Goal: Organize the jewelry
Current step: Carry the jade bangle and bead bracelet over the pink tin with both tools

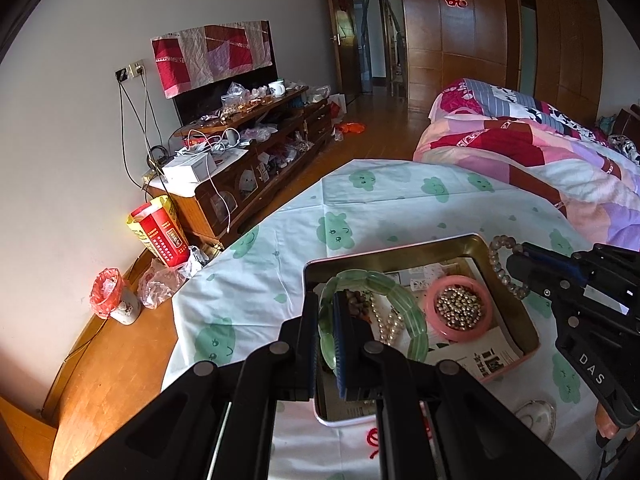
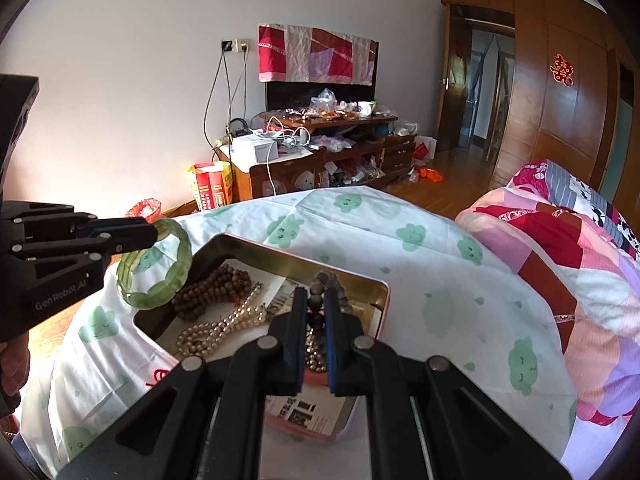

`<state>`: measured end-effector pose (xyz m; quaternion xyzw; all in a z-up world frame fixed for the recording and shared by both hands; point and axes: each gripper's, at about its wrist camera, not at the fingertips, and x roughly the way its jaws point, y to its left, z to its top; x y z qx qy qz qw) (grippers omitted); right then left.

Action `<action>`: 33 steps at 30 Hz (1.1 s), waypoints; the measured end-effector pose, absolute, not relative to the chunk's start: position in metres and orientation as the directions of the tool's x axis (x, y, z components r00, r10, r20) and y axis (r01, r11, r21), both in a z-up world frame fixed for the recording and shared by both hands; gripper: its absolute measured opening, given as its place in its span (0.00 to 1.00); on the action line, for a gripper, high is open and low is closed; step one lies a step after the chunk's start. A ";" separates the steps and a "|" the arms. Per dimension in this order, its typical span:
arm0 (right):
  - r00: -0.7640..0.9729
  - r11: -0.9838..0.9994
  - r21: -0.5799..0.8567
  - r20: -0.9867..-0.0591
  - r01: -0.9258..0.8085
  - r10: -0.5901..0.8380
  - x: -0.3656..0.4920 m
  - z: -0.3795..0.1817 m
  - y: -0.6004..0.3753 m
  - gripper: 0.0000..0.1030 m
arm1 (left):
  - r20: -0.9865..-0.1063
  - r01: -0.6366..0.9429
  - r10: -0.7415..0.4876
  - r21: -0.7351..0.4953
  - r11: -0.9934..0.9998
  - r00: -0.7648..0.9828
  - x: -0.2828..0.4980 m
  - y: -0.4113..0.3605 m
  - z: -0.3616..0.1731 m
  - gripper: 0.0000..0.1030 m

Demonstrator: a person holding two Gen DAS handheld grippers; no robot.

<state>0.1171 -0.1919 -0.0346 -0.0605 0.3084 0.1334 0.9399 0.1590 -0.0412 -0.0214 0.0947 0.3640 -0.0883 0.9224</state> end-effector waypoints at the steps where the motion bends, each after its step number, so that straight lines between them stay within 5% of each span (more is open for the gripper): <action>1: 0.775 0.957 -0.032 -0.596 -0.288 0.213 0.118 -0.035 -0.191 0.09 | -0.690 0.230 -0.093 0.109 0.967 0.718 0.161 -0.042 -0.023 0.06; 33: 0.726 0.961 -0.062 -0.669 -0.269 0.160 0.145 -0.074 -0.186 0.09 | -0.759 0.228 -0.060 0.119 0.966 0.649 0.191 -0.056 -0.072 0.06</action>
